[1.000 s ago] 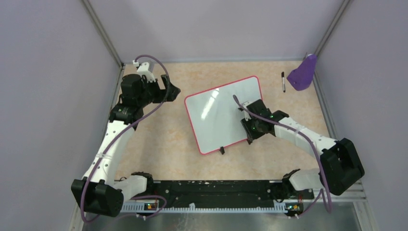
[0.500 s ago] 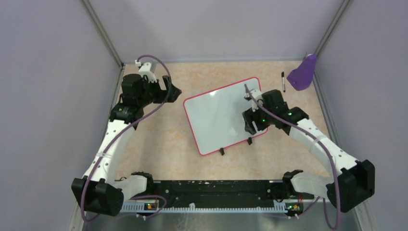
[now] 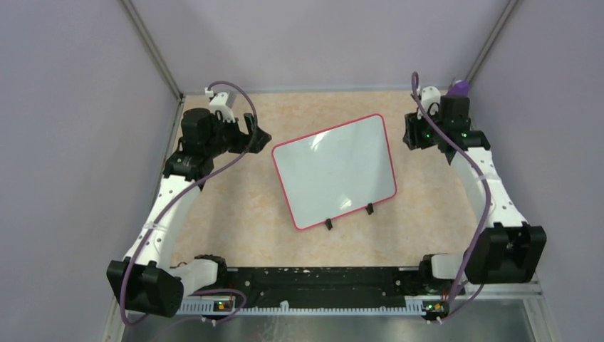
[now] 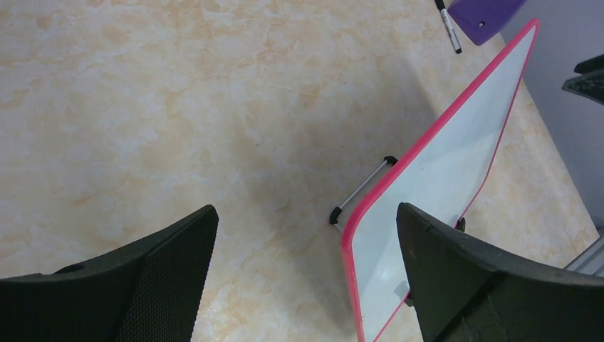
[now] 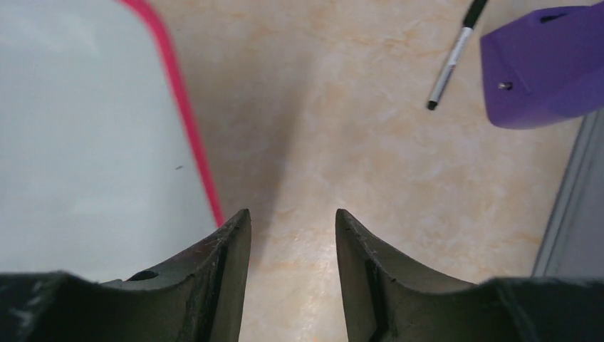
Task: Write a sentence on the whiteboard
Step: Pick up the whiteboard marker from the corner of the board.
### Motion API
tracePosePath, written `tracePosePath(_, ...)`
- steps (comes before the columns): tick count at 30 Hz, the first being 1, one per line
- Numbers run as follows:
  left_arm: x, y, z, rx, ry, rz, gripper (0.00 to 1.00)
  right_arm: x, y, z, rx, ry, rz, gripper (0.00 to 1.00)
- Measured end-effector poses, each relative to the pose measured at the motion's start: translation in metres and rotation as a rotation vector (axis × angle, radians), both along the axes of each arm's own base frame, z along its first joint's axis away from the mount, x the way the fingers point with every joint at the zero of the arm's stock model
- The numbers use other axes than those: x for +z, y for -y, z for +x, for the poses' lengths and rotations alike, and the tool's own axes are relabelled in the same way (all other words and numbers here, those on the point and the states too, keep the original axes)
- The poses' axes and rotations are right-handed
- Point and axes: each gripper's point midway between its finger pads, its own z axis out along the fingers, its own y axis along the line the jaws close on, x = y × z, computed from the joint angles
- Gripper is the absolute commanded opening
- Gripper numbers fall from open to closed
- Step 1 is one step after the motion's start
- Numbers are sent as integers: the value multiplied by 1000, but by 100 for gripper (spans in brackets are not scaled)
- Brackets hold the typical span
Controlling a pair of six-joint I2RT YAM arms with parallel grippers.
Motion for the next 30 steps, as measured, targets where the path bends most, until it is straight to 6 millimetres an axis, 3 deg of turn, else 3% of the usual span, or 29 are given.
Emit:
tracePosePath(6, 0, 0, 0, 0, 0, 0, 99, -39, 52, 56, -198, -42, -46, 40)
tracePosePath(15, 0, 0, 0, 1, 0, -1, 99, -109, 81, 116, -329, -140, -53, 37)
tracePosePath(22, -4, 1, 2, -2, -13, 0, 99, -135, 97, 159, -371, -146, -65, 37)
tracePosePath(30, -8, 1, 4, -3, -27, 1, 99, -152, 118, 185, -412, -145, -73, 36)
